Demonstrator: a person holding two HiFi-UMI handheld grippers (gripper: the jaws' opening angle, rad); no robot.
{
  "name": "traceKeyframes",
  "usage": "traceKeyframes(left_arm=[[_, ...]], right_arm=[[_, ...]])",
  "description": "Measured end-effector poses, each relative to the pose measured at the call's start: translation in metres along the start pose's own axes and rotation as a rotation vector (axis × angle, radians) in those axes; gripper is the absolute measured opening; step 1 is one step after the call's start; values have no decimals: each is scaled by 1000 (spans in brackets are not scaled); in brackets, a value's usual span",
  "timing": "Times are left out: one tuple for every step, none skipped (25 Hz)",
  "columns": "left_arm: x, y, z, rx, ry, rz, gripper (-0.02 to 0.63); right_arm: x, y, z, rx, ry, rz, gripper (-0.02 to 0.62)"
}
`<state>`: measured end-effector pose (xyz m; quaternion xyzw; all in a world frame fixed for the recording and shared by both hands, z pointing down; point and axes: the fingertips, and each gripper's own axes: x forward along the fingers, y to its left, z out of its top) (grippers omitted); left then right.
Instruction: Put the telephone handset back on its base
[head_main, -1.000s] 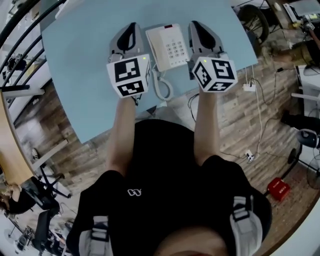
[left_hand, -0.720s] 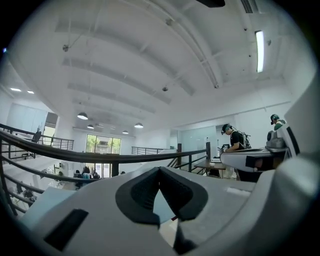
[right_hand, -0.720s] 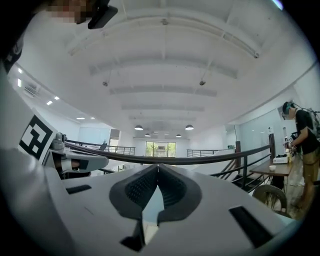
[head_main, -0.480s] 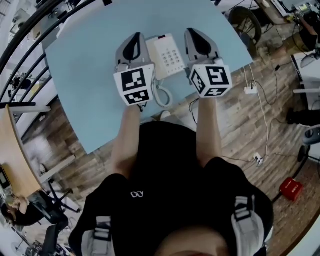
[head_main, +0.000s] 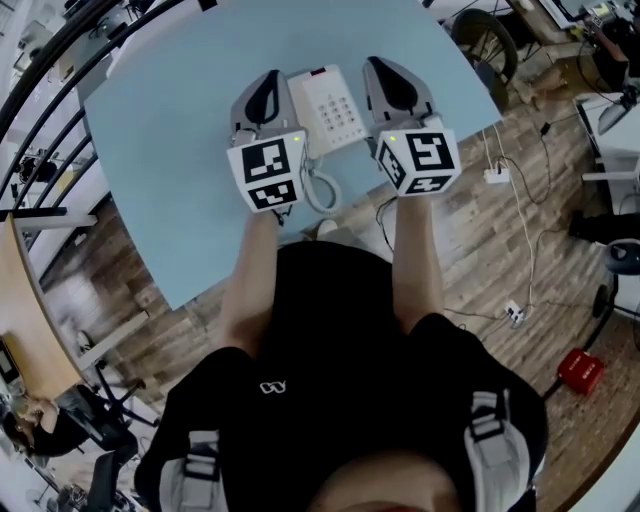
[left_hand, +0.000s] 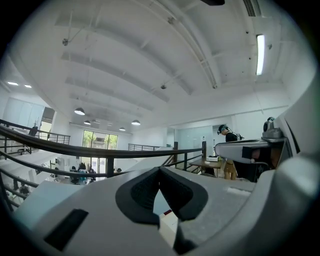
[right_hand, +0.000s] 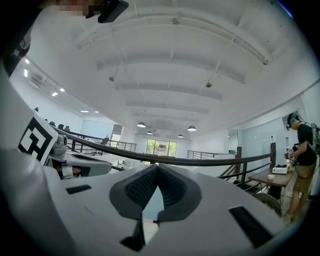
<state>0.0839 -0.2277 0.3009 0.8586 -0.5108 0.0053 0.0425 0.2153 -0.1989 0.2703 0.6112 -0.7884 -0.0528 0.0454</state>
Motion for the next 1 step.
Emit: traceKeyframes(left_arm=[[0,0,-3,0,7,-1,0]], right_arm=[[1,1,-1,-4,2,2,-3]])
